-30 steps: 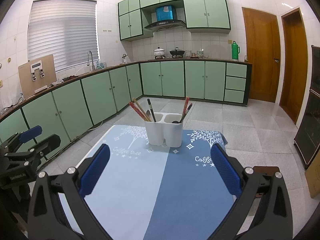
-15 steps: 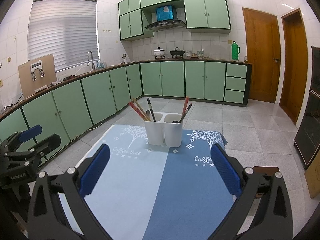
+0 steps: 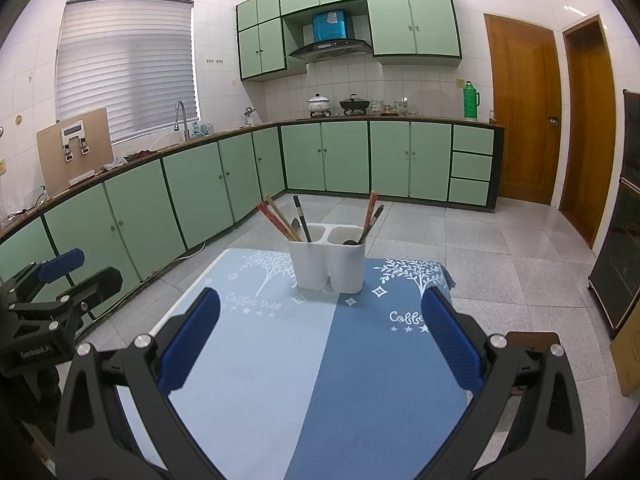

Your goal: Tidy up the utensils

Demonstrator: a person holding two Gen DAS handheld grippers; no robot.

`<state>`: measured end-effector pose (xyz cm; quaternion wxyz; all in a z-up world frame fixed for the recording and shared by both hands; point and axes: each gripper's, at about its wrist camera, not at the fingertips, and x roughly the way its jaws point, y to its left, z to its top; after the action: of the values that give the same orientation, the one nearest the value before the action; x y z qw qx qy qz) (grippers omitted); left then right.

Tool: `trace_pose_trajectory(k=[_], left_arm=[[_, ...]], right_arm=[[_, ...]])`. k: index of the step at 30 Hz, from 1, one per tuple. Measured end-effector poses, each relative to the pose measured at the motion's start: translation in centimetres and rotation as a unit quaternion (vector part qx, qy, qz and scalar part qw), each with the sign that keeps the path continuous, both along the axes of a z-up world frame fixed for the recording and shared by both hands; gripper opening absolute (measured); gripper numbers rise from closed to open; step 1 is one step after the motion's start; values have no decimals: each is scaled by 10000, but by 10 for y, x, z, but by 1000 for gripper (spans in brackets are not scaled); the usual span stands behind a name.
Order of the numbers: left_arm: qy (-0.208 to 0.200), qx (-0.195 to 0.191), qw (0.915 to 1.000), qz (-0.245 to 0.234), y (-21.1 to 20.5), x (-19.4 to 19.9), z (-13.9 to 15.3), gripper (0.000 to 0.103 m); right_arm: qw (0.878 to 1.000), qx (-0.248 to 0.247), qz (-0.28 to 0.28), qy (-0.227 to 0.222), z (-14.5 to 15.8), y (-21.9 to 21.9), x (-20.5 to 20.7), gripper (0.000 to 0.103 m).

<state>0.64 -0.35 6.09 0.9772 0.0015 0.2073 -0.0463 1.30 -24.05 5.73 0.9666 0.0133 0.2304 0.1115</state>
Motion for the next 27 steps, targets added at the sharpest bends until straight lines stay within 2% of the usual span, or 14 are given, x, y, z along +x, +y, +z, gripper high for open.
trace_pose_trajectory(k=[27], left_arm=[[35, -1, 10000, 2, 2, 3, 0, 97]], right_arm=[[10000, -35, 18, 40, -6, 4, 5, 98]])
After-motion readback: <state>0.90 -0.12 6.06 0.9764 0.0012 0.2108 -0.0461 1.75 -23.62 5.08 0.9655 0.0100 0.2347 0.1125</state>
